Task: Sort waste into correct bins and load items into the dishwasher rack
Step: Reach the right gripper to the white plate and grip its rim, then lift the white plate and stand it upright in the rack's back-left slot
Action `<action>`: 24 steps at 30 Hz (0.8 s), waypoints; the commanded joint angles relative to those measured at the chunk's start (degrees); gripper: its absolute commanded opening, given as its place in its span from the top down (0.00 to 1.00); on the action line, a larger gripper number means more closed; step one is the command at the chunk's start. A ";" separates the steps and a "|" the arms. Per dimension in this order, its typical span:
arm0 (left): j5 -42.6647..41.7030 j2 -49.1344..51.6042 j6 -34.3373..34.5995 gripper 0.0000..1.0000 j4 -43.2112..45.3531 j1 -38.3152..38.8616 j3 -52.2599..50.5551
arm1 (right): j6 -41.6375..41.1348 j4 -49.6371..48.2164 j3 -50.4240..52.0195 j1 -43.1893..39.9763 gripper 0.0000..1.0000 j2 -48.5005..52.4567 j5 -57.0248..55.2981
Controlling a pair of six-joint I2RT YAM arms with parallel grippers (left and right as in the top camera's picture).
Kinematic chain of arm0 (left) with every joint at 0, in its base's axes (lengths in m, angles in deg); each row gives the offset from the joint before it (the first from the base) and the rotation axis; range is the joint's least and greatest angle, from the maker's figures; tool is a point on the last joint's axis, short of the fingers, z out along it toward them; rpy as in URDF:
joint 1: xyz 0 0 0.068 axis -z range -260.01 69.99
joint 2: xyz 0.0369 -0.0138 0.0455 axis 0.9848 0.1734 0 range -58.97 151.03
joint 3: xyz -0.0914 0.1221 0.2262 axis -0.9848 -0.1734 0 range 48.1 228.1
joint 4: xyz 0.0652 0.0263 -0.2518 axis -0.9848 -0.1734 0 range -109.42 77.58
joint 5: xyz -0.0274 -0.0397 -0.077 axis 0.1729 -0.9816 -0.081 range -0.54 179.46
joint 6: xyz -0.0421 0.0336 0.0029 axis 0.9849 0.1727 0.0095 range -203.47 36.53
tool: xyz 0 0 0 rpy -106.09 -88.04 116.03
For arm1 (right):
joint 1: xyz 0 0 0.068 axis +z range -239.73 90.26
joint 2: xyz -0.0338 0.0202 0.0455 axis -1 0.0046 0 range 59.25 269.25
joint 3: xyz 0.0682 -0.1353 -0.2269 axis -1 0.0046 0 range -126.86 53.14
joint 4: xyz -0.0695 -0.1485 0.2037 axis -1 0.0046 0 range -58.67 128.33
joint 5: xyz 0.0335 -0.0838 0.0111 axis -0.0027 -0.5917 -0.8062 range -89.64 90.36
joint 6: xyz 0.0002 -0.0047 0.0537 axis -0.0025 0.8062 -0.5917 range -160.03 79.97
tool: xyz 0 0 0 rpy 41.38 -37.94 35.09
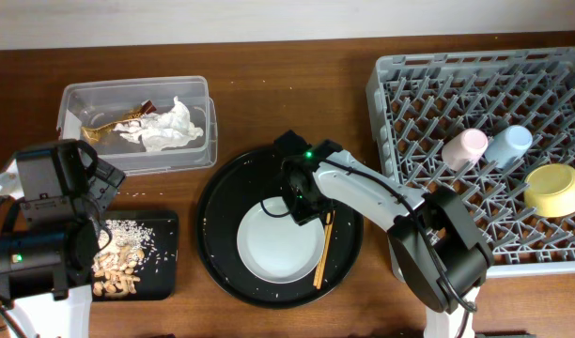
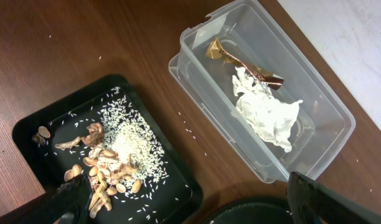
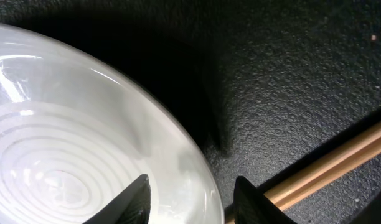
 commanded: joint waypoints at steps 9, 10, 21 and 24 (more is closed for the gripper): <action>1.20 -0.17 -0.11 0.01 -0.09 -0.15 0.17 | -0.39 -2.32 4.90 -0.20 0.67 0.00 0.74; 1.20 -0.17 -0.11 0.01 -0.09 -0.15 0.17 | -0.39 -2.34 4.85 -0.20 0.69 0.00 0.81; 1.20 -0.17 -0.11 0.01 -0.09 -0.15 0.17 | -0.37 6.38 -5.35 -0.70 0.96 -0.13 0.83; 1.20 -0.17 -0.11 0.01 -0.09 -0.15 0.17 | -0.35 12.52 -12.79 -2.34 0.96 -0.13 -0.66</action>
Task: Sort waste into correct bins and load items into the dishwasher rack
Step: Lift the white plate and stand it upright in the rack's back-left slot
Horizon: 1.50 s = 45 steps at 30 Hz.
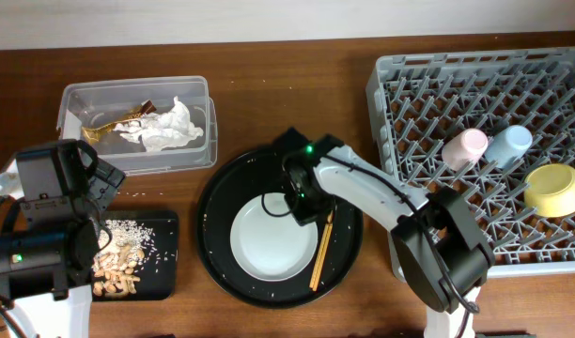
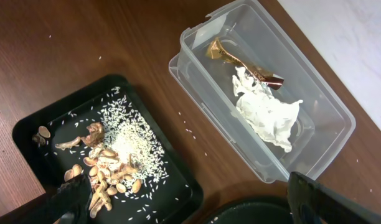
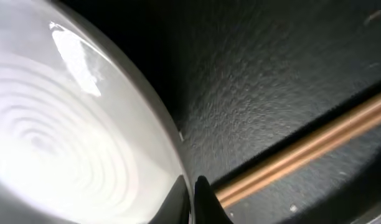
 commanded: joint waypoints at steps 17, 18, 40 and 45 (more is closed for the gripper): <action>1.20 -0.17 -0.11 0.01 -0.07 -0.15 0.17 | -0.28 20.92 -44.87 -30.60 0.96 -0.09 -14.64; 1.20 -0.17 -0.11 0.01 -0.07 -0.15 0.17 | -0.33 20.50 -44.85 -31.82 0.96 0.00 -15.34; 1.20 -0.17 -0.11 0.01 -0.07 -0.15 0.17 | -3.48 8.33 -31.93 -33.33 0.96 0.11 -37.90; 1.20 -0.17 -0.11 0.01 -0.07 -0.15 0.17 | -3.48 7.91 -31.23 -31.36 0.96 0.11 -37.27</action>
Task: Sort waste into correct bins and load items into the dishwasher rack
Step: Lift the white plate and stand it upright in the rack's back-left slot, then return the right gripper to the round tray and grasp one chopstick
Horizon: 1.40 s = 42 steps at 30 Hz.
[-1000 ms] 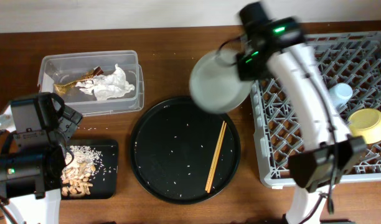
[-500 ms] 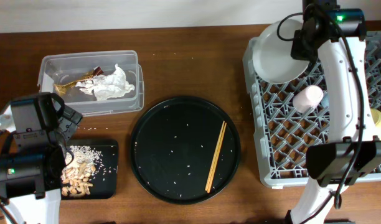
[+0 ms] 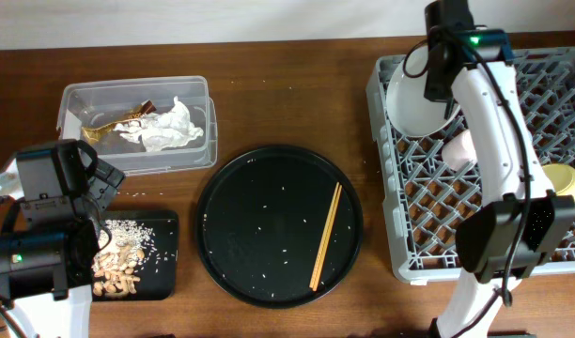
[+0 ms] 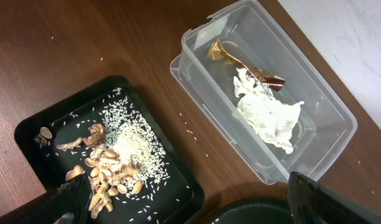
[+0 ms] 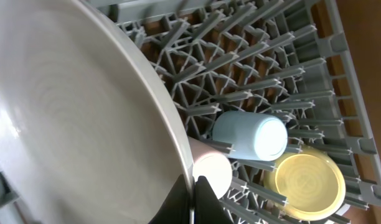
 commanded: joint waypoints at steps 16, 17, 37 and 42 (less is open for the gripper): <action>0.81 -0.17 -0.11 0.01 -0.04 -0.15 0.17 | -0.85 8.28 -8.02 8.96 0.41 -3.02 11.76; 0.81 -0.17 -0.11 0.01 -0.04 -0.15 0.17 | -0.85 9.46 -9.03 8.96 0.36 -3.45 13.53; 0.81 -0.17 -0.11 0.01 -0.04 -0.15 0.17 | -7.02 10.36 12.98 19.17 0.34 -5.25 40.35; 0.81 -0.17 -0.11 0.01 -0.04 -0.15 0.17 | -14.73 -2.49 27.04 21.68 0.41 -5.25 41.27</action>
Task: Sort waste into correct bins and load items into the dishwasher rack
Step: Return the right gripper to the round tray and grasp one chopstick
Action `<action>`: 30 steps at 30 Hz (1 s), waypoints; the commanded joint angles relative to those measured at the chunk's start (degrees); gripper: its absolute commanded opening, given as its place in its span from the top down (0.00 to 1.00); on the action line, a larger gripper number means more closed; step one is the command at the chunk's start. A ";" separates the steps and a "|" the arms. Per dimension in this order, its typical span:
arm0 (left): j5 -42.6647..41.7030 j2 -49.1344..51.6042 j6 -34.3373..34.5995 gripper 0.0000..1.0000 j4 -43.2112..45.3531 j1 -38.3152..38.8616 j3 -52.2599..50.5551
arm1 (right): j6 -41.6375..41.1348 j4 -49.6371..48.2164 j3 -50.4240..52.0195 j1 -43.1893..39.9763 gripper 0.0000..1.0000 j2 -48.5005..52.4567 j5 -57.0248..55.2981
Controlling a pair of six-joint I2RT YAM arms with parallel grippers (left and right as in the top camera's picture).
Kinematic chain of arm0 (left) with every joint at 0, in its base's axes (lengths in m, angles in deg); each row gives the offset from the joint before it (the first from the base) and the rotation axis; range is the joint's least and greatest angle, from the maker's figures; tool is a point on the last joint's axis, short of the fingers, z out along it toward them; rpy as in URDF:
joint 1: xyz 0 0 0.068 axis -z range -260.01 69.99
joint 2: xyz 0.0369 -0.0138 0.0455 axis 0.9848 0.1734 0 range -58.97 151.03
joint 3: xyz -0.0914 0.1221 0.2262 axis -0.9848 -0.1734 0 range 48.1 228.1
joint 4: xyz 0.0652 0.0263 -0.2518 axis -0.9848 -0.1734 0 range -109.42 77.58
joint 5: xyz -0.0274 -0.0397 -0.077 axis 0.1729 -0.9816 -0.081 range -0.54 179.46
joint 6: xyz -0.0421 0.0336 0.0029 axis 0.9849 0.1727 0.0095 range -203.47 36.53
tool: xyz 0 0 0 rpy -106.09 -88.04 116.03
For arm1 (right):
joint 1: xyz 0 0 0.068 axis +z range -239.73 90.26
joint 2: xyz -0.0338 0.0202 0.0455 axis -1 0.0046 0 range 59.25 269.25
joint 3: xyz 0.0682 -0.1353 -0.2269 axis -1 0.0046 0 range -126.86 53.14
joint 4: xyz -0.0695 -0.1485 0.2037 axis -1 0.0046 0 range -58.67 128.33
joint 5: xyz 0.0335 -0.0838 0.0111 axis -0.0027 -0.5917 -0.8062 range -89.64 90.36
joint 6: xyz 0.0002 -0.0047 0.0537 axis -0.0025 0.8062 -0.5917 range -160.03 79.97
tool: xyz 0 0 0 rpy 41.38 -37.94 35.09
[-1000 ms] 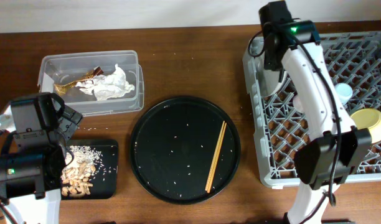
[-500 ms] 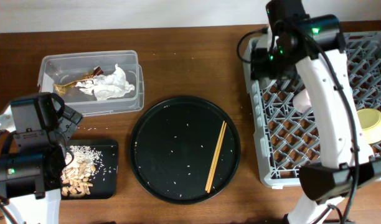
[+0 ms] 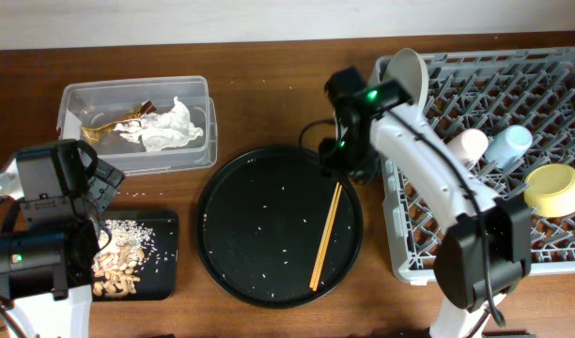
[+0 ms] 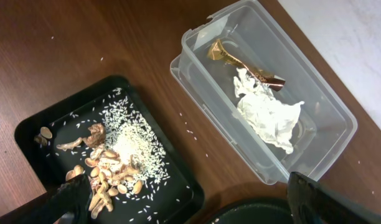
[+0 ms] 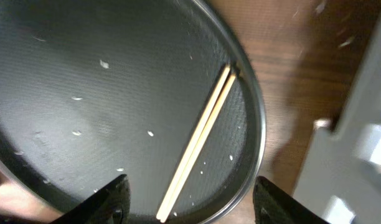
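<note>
A pair of wooden chopsticks [image 5: 202, 140] lies on the round black tray [image 3: 240, 244], toward its right side [image 3: 327, 235]. My right gripper [image 5: 195, 202] hangs open just above them, near the tray's far right rim, holding nothing. A white plate [image 3: 407, 73] stands on edge in the far left corner of the grey dishwasher rack [image 3: 438, 253]. My left gripper [image 4: 187, 205] is open and empty above the small black tray [image 4: 41, 134] of rice and nut shells [image 4: 112, 158].
A clear plastic bin [image 4: 315, 106] at the far left holds a crumpled tissue [image 4: 268, 118] and a gold wrapper [image 4: 225, 53]. In the rack lie a pink cup [image 3: 468, 145], a blue cup [image 3: 506, 143] and a yellow bowl [image 3: 555, 188]. Rice grains dot the round tray.
My right gripper held the white plate over the rack's far left corner. The plate now stands there by itself, and the gripper is open over the chopsticks on the round tray. The left arm stayed put.
My right gripper was open around the rim of the white plate on the round tray, then shut on that rim. Then it held the plate over the rack. Now the plate stands in the rack and the gripper is back over the tray, open.
</note>
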 commanded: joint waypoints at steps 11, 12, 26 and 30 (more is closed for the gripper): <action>0.81 -0.17 -0.11 0.01 -0.02 -0.15 0.17 | -20.98 -15.72 17.07 8.04 0.43 0.02 -4.74; 0.81 -0.17 -0.11 0.01 -0.02 -0.15 0.17 | -21.07 -16.09 17.44 8.17 0.43 0.02 -4.85; 0.81 -0.17 -0.11 0.01 -0.02 -0.15 0.17 | -25.55 -24.48 23.63 8.92 0.43 0.09 -5.73; 0.81 -0.17 -0.11 0.01 -0.02 -0.15 0.17 | -25.55 -25.20 23.63 9.66 0.43 0.09 -5.75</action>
